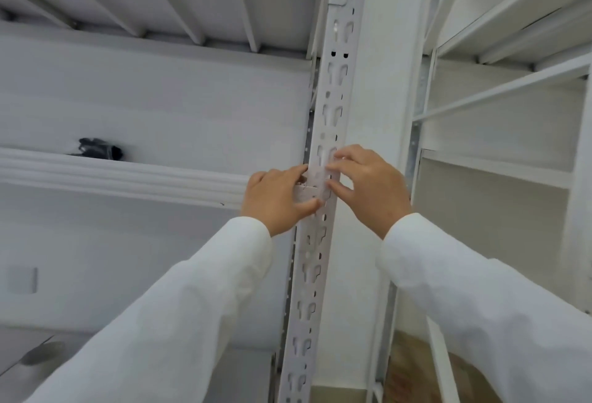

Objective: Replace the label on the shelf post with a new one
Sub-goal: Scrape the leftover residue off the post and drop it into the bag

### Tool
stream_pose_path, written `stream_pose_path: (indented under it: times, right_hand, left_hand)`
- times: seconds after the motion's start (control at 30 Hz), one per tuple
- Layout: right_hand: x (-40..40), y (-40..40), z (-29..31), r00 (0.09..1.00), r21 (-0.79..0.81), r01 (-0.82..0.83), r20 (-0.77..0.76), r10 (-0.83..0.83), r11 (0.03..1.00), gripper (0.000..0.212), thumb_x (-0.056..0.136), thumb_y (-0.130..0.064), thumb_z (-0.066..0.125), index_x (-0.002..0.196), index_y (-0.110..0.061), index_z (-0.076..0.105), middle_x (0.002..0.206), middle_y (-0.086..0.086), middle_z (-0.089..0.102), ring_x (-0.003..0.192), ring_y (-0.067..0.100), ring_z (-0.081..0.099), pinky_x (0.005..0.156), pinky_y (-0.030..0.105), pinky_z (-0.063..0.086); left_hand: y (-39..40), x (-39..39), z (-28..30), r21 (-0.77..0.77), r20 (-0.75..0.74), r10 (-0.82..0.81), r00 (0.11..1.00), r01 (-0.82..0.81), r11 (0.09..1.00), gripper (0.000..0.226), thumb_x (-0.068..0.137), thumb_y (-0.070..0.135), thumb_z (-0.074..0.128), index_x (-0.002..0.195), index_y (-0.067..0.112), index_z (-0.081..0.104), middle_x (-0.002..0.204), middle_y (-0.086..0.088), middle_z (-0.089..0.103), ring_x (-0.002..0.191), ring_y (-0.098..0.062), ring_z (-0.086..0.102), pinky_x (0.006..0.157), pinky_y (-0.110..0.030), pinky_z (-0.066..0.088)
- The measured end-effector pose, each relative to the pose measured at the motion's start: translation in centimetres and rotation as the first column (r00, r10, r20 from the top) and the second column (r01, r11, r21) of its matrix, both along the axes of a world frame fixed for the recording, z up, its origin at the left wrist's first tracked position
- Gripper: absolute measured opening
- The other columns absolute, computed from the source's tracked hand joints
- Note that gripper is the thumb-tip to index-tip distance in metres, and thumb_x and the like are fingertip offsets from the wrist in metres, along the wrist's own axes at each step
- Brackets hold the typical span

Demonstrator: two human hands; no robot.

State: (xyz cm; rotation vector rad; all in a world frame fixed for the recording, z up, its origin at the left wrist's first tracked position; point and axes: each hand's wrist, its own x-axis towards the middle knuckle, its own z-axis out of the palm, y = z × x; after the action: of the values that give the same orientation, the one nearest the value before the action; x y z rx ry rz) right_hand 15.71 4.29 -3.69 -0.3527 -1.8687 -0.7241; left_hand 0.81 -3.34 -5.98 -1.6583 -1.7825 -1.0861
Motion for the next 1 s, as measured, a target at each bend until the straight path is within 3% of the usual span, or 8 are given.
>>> stream_pose_path:
  times: [0.1, 0.37, 0.63, 0.8, 1.0]
  right_hand:
    - [-0.3, 0.0, 0.4, 0.998, 0.047, 0.061, 0.021, -0.062, 0.997, 0.007, 0.076, -0.016, 0.072, 0.078, -0.011, 0.069, 0.082, 0.002, 0.064, 0.071, 0.025, 0.059, 0.047, 0.03, 0.047]
    - [-1.0, 0.0, 0.6, 0.99, 0.212, 0.125, 0.042, -0.137, 0.969, 0.022, 0.08, -0.021, 0.055, 0.062, -0.012, 0.062, 0.069, 0.001, 0.06, 0.053, 0.021, 0.053, 0.042, 0.023, 0.035]
    - [-2.0, -0.4, 1.1, 0.971, 0.28, 0.218, 0.031, -0.236, 0.935, 0.023, 0.062, -0.006, 0.071, 0.05, -0.011, 0.052, 0.054, 0.003, 0.05, 0.034, 0.021, 0.04, 0.039, 0.019, 0.022]
    - [-0.8, 0.4, 1.7, 0.998, 0.13, 0.065, -0.006, -0.065, 0.989, 0.023, 0.081, -0.019, 0.046, 0.063, -0.013, 0.06, 0.067, 0.0, 0.059, 0.043, 0.022, 0.052, 0.038, 0.019, 0.032]
    - [-0.4, 0.0, 1.3, 0.997, 0.1, -0.012, 0.081, 0.004, 0.995, 0.006, 0.08, -0.019, 0.067, 0.075, -0.017, 0.067, 0.079, -0.004, 0.064, 0.062, 0.019, 0.059, 0.047, 0.019, 0.032]
  left_hand:
    - [-0.2, -0.2, 0.5, -0.042, 0.046, -0.041, 0.998, 0.043, 0.998, 0.063, 0.082, 0.052, 0.057, 0.138, 0.03, 0.04, 0.127, 0.012, 0.058, 0.12, -0.012, 0.047, 0.106, -0.028, 0.02]
    - [-0.1, -0.4, 0.1, -0.008, 0.064, -0.019, 0.998, 0.02, 1.0, 0.058, 0.082, 0.046, 0.058, 0.136, 0.029, 0.043, 0.125, 0.012, 0.06, 0.119, -0.012, 0.048, 0.105, -0.028, 0.02]
    - [-0.1, 0.1, -0.5, 0.008, 0.085, -0.014, 0.996, 0.014, 1.0, 0.057, 0.08, 0.044, 0.059, 0.134, 0.029, 0.045, 0.122, 0.012, 0.06, 0.118, -0.012, 0.047, 0.103, -0.026, 0.018]
    - [-0.2, -0.2, 0.0, -0.02, 0.093, -0.053, 0.994, 0.056, 0.998, 0.058, 0.081, 0.043, 0.059, 0.135, 0.03, 0.043, 0.125, 0.012, 0.059, 0.12, -0.012, 0.046, 0.103, -0.026, 0.018]
    - [-0.4, -0.4, -0.1, -0.018, 0.07, -0.04, 0.997, 0.041, 0.999, 0.057, 0.082, 0.041, 0.058, 0.135, 0.029, 0.041, 0.125, 0.011, 0.059, 0.12, -0.014, 0.046, 0.103, -0.028, 0.019]
